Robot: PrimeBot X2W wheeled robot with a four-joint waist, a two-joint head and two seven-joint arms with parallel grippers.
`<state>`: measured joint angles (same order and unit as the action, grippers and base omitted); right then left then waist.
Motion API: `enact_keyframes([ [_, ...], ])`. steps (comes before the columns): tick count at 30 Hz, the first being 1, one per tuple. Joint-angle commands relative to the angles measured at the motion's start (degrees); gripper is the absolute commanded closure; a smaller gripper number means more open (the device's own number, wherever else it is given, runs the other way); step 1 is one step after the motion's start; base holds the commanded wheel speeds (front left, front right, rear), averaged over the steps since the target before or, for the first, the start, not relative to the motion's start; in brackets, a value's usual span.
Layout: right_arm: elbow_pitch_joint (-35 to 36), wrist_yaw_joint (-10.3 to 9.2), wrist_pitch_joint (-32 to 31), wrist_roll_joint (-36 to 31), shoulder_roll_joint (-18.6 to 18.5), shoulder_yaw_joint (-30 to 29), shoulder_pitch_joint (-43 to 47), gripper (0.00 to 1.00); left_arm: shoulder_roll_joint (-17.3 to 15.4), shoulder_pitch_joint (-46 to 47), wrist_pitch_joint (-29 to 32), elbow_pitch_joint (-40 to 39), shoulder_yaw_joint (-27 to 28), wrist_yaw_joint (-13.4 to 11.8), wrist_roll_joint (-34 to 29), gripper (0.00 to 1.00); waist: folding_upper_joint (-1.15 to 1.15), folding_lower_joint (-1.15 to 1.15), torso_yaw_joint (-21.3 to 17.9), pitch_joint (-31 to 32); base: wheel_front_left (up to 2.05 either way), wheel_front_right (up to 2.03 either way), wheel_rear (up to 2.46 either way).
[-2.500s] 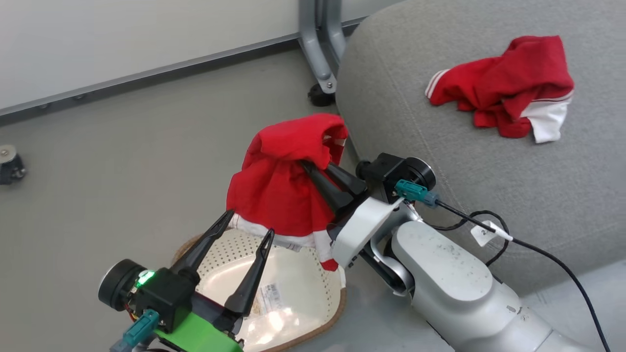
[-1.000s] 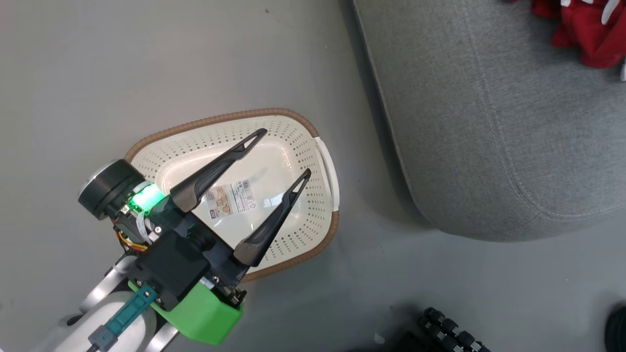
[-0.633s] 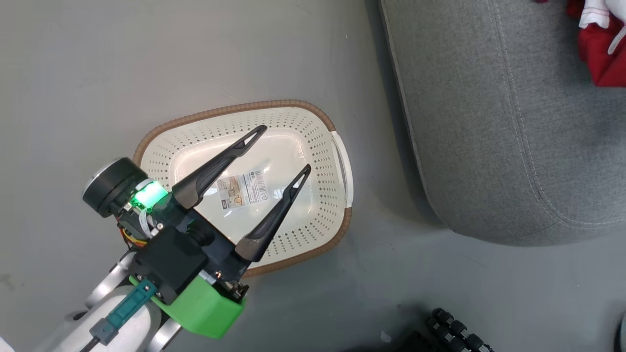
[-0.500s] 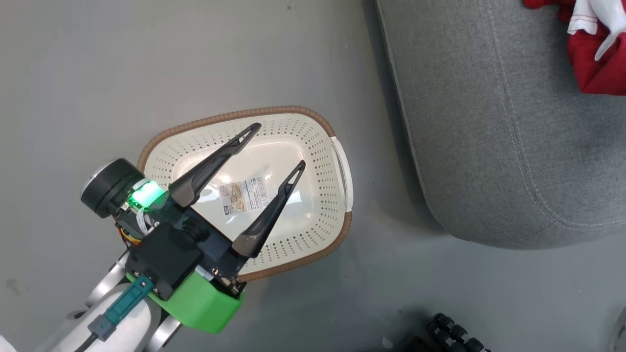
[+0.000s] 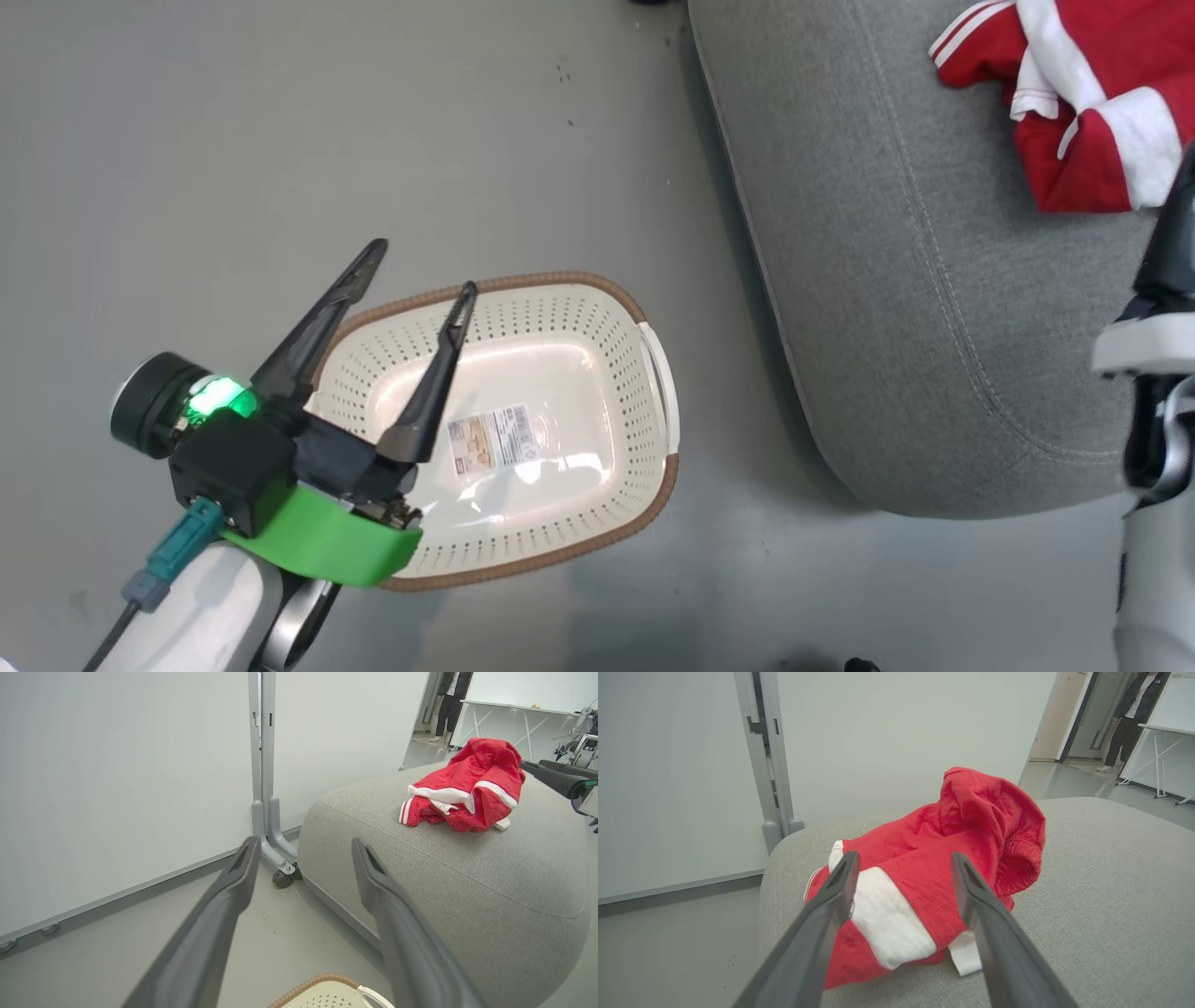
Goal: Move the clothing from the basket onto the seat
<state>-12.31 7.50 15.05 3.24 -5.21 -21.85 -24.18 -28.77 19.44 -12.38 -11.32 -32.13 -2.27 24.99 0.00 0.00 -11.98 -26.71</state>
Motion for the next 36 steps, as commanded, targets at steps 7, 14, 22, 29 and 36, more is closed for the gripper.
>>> enact_keyframes([
  [7, 8.2, -0.01, -1.6, -1.1, 2.1, 8.2, 7.8, 0.00, 2.1, -2.9, -2.4, 6.3, 5.5, -2.6, 2.7, 0.00, 0.00, 0.00, 3.2, 6.0, 0.00, 0.00, 0.00],
  [14, 13.3, -0.01, -3.0, 2.3, 2.2, 16.4, 12.9, 0.00, 6.4, -5.4, -2.8, 9.6, 13.8, -4.9, 2.4, 0.00, 0.00, 0.00, 7.0, 8.9, 0.00, 0.00, 0.00],
  [22, 15.8, -0.01, -4.4, 3.7, 2.2, 20.3, 17.1, 0.00, 11.1, -11.1, -2.8, 12.0, 22.7, -4.0, -0.7, 0.00, 0.00, 0.00, 10.7, 12.4, 0.00, 0.00, 0.00],
  [29, 16.7, -0.01, -6.1, 4.0, 2.2, 21.8, 21.2, 0.00, 13.6, -16.2, -2.8, 14.4, 25.7, -1.2, -4.3, 0.00, 0.00, 0.00, 11.9, 15.6, 0.00, 0.00, 0.00],
  [36, 17.2, -0.01, -7.3, 4.2, 2.2, 21.9, 25.0, 0.00, 15.7, -20.0, -2.8, 15.6, 27.2, 0.8, -7.1, 0.00, 0.00, 0.00, 11.8, 18.9, 0.00, 0.00, 0.00],
])
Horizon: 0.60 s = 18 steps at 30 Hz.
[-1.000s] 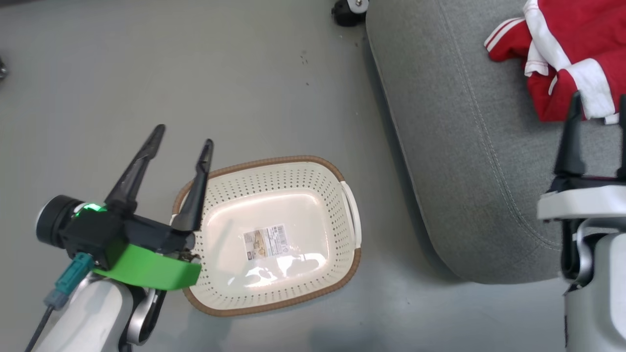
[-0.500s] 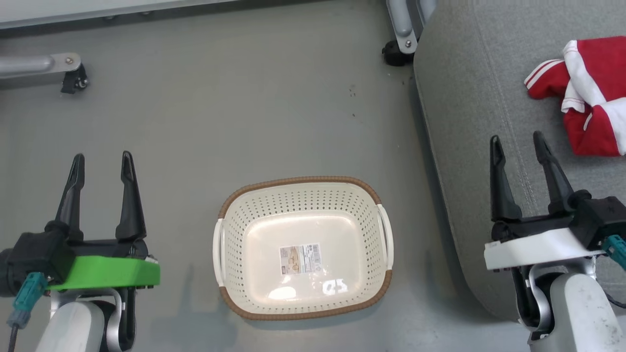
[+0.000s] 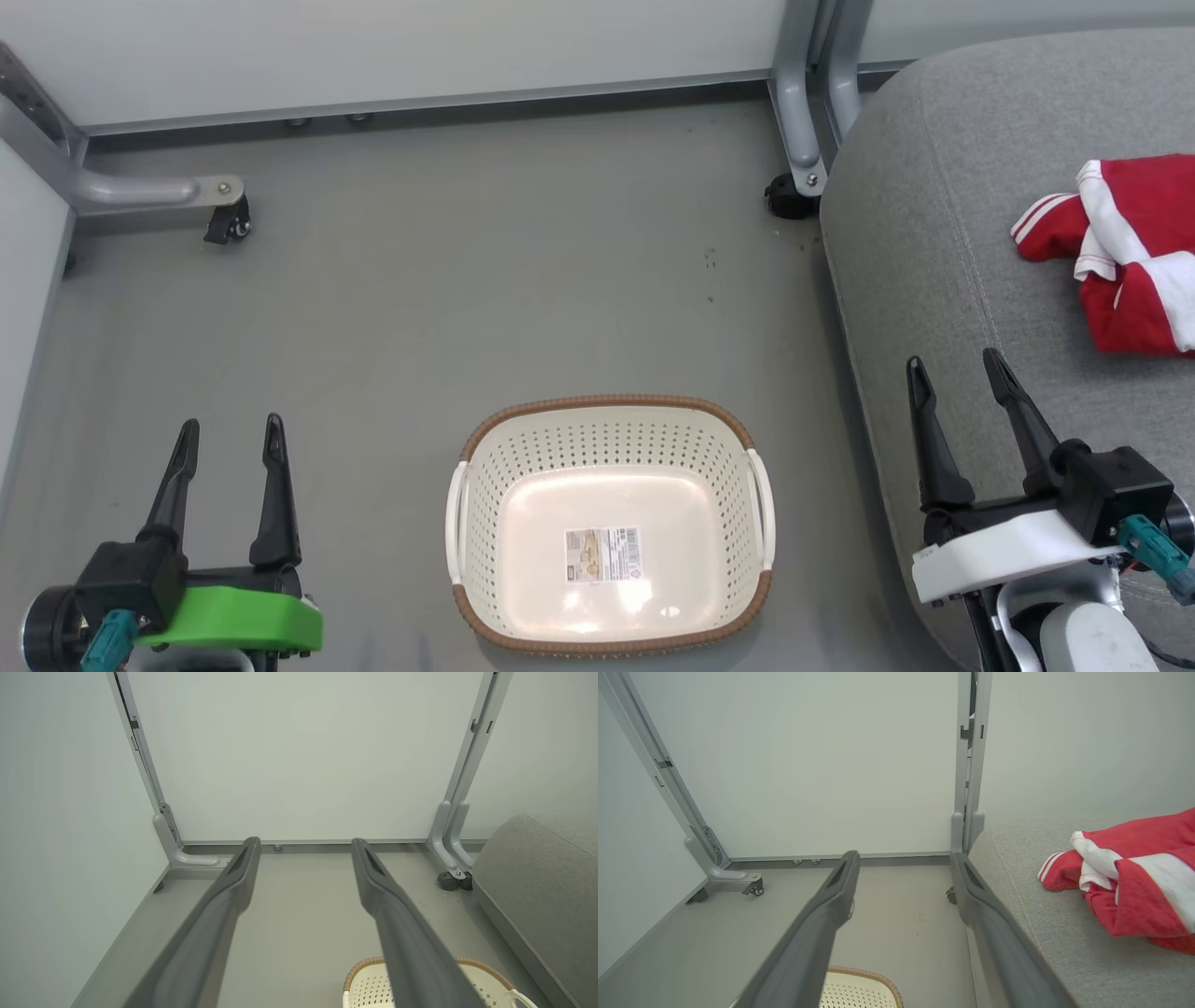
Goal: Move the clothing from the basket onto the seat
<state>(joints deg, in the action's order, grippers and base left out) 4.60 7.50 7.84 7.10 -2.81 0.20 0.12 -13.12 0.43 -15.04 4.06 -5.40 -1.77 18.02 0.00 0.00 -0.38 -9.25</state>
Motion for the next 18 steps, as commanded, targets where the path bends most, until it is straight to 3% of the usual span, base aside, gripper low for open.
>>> enact_keyframes([
  [1, 0.3, -0.01, -0.2, 0.3, -0.2, -0.1, 1.3, 0.00, 0.4, -1.6, -0.2, 0.6, 0.6, 0.3, -0.4, 0.00, 0.00, 0.00, 0.2, 1.8, 0.00, 0.00, 0.00],
  [18, 1.8, -0.01, -2.0, -0.1, -0.2, 0.4, 5.8, 0.00, 4.2, -5.9, -0.2, 3.1, 3.3, 3.8, -4.9, 0.00, 0.00, 0.00, 0.5, 5.5, 0.00, 0.00, 0.00],
])
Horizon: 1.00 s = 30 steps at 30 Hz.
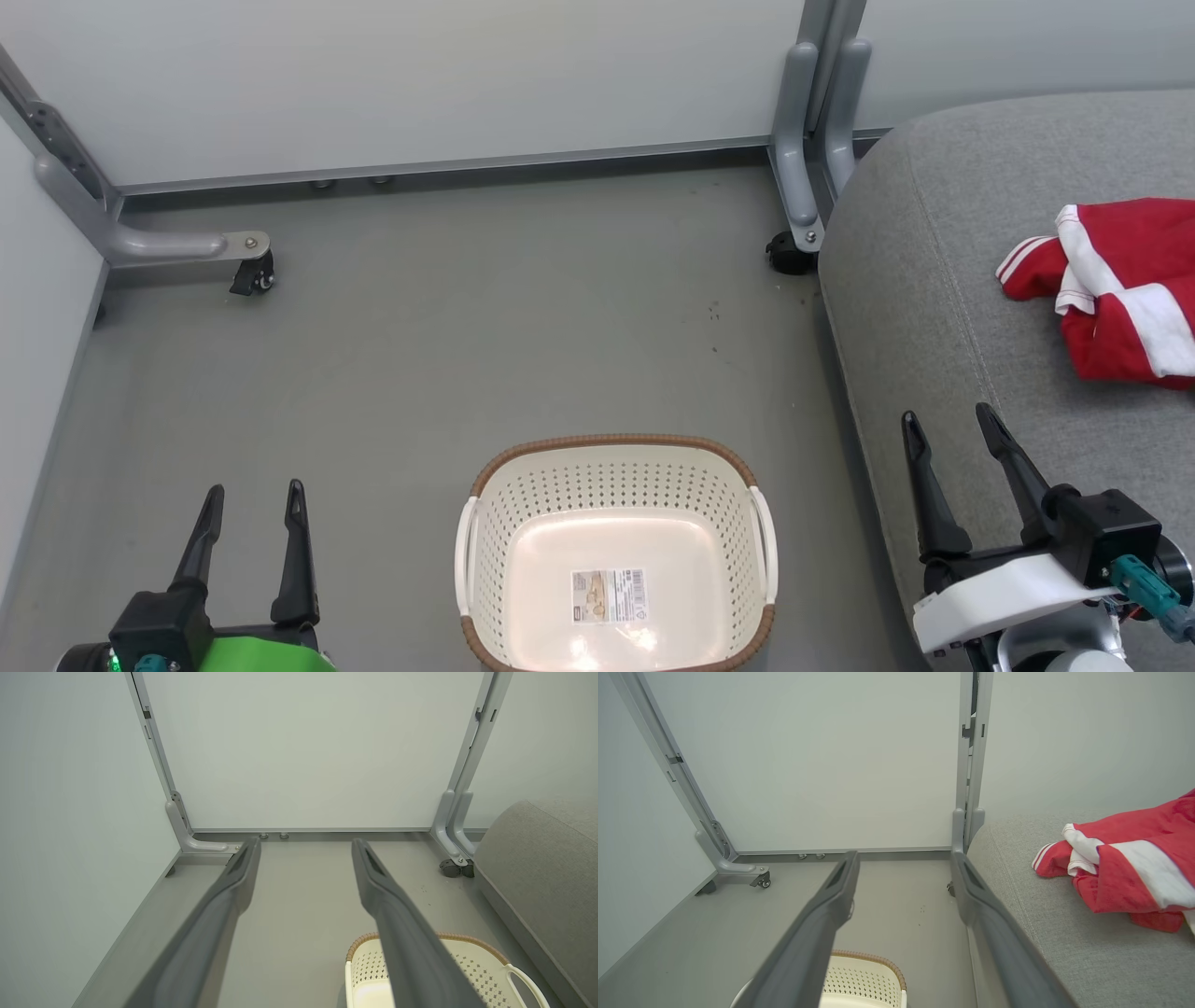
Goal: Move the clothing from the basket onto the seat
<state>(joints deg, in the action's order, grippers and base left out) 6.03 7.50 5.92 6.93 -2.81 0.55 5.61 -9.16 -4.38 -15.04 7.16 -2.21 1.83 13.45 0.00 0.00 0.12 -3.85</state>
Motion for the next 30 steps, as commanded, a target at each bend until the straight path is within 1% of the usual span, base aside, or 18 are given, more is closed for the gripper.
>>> enact_keyframes([
  [1, 0.5, -0.01, -0.1, 0.0, -0.2, 0.1, 0.4, 0.00, 0.4, -1.2, -0.2, 0.2, 0.2, 0.4, -0.6, 0.00, 0.00, 0.00, 0.1, 0.2, 0.00, 0.00, 0.00],
  [13, 0.7, -0.01, -0.1, 0.4, -0.2, 0.4, 0.7, 0.00, 1.8, -0.7, -0.2, 1.9, 1.3, 2.3, -2.1, 0.00, 0.00, 0.00, 0.3, 0.3, 0.00, 0.00, 0.00],
  [24, 0.8, -0.01, -0.4, 0.5, -0.2, 0.2, 0.5, 0.00, 2.7, 0.0, -0.2, 2.5, 2.1, 3.1, -3.2, 0.00, 0.00, 0.00, 0.4, 0.1, 0.00, 0.00, 0.00],
  [25, 0.5, -0.01, -0.1, 0.4, 0.0, 0.2, 0.1, 1.00, 2.8, -0.4, 0.0, 2.5, 2.1, 3.0, -3.0, 1.00, 0.00, 0.00, 0.4, 0.1, 0.00, 0.00, 0.00],
  [27, -0.3, -0.01, -0.1, 0.6, 0.1, 0.4, 0.2, 1.00, 3.0, -0.4, 0.2, 3.2, 2.0, 3.0, -2.8, 1.00, 0.00, 0.00, 0.5, 0.1, 0.00, 0.00, 0.00],
  [30, -0.4, -0.01, -0.1, 4.2, 0.0, 0.6, 0.3, 1.00, 3.1, 0.3, 1.3, 3.7, 2.6, 3.1, 0.5, 1.00, 0.00, 0.00, 0.4, 0.2, 0.00, 0.00, 0.00],
])
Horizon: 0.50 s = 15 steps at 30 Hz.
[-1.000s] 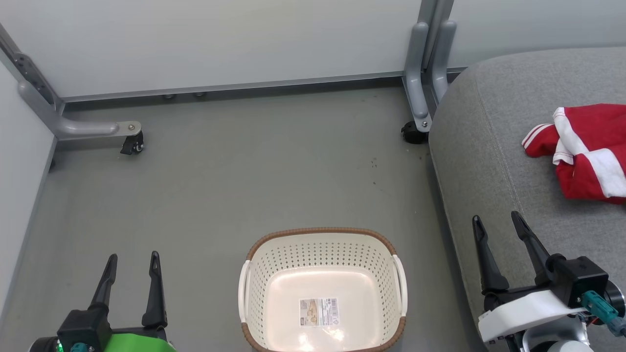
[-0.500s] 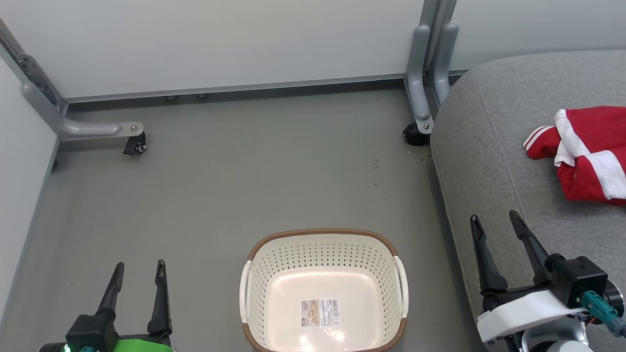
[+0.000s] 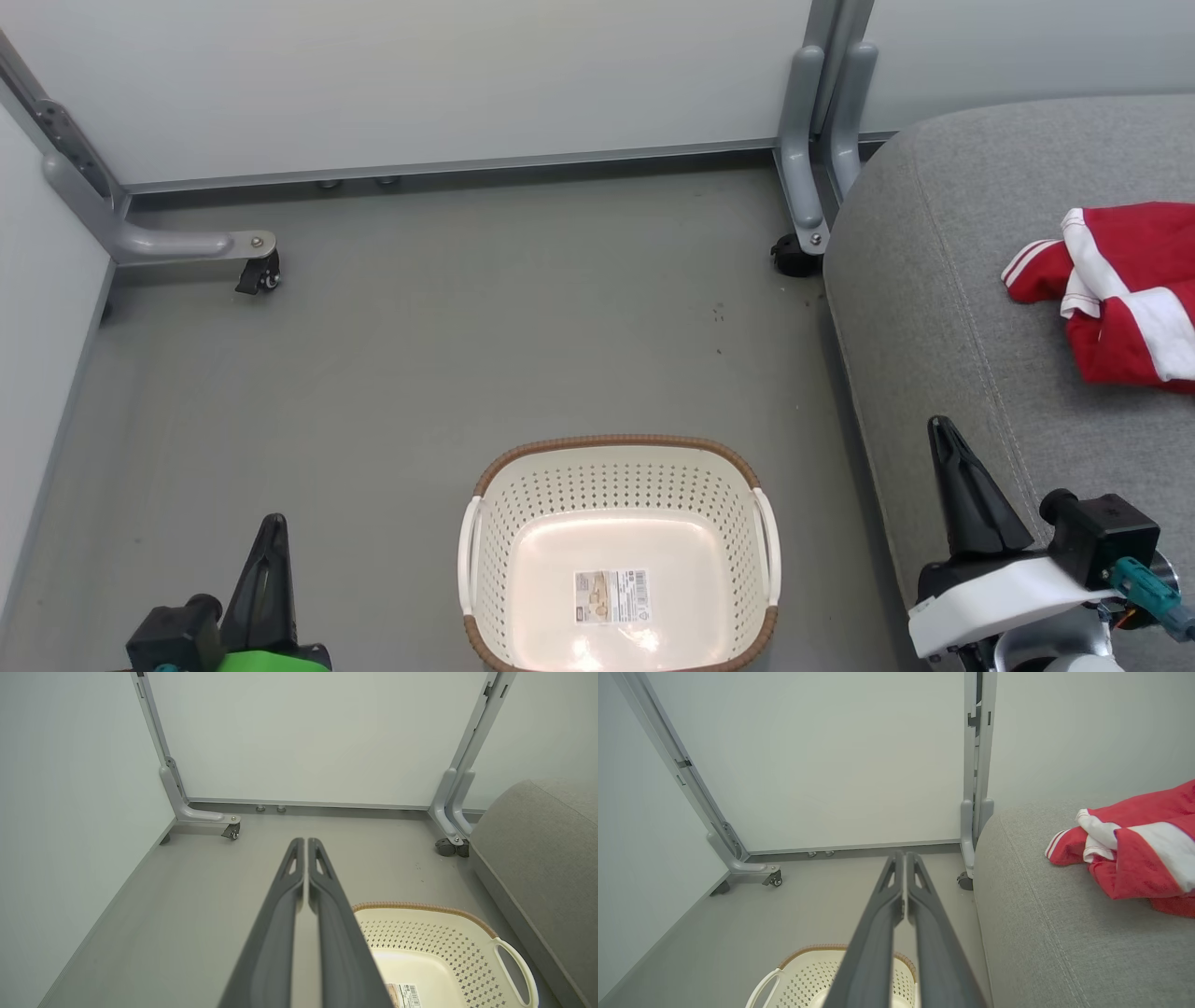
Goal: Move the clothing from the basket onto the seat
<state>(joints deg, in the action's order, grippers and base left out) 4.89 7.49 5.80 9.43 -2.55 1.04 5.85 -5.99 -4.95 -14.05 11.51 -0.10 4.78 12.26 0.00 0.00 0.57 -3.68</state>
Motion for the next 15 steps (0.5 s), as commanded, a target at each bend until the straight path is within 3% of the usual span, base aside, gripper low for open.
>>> enact_keyframes([
  [1, 0.5, 0.00, -0.1, 3.2, -0.3, 0.0, -0.1, 1.00, 0.0, 1.1, 0.7, -0.5, 0.6, 0.2, 2.9, 1.00, 0.00, 0.00, 0.0, 0.1, 0.00, 0.00, 0.00],
  [15, -3.6, 0.00, -1.4, 19.4, -1.5, -0.2, -2.9, 1.00, 0.5, 2.9, 4.2, -0.2, 1.6, 0.7, 17.4, 1.00, 0.00, 0.00, -0.1, 0.5, 0.00, 0.00, 0.00],
])
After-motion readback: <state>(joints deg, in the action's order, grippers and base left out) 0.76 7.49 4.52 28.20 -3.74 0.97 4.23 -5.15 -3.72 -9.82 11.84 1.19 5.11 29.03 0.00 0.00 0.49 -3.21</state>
